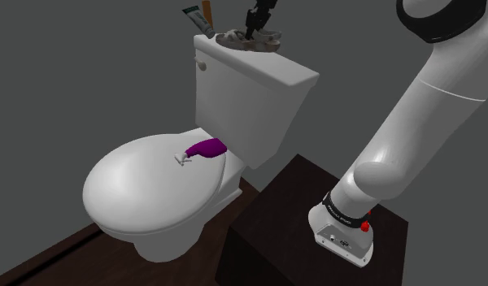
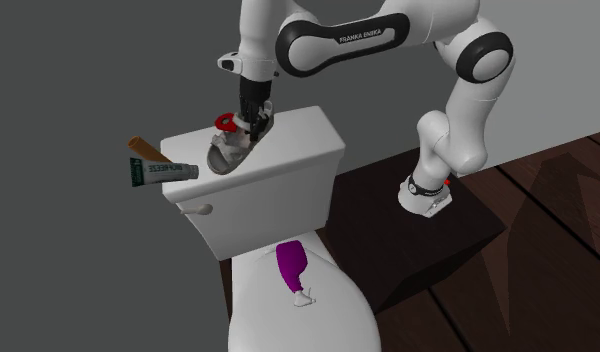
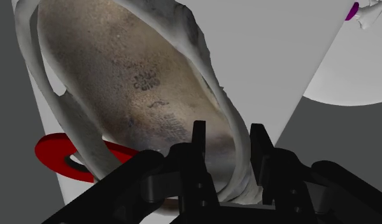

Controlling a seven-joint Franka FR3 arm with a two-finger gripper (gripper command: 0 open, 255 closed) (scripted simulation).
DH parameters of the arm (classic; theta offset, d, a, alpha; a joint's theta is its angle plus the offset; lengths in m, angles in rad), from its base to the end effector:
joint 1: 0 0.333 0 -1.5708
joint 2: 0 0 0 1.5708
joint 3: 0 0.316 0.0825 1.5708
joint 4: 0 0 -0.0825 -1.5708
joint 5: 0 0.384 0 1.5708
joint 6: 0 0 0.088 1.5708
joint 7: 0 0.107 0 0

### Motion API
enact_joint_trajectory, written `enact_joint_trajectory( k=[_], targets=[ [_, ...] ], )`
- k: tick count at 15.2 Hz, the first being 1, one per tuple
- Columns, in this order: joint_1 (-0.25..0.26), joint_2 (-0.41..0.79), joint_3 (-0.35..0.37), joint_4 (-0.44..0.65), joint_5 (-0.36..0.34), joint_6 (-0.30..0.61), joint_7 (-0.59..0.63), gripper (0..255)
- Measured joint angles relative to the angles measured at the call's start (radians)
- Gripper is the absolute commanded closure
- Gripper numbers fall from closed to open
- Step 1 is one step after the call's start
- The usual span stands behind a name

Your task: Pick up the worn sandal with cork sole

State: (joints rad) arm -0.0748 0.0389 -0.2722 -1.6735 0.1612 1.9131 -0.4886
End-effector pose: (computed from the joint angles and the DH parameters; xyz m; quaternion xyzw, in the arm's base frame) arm 0.5633 -0.1886 0.5874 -0.9909 -0.0516 -0.1216 0.0259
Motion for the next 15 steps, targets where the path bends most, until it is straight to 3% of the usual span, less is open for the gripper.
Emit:
enact_joint_trajectory(
  k=[15],
  targets=[
    [-0.009,0.043,-0.006,0.240,0.007,-0.203,0.017,255]
  ],
)
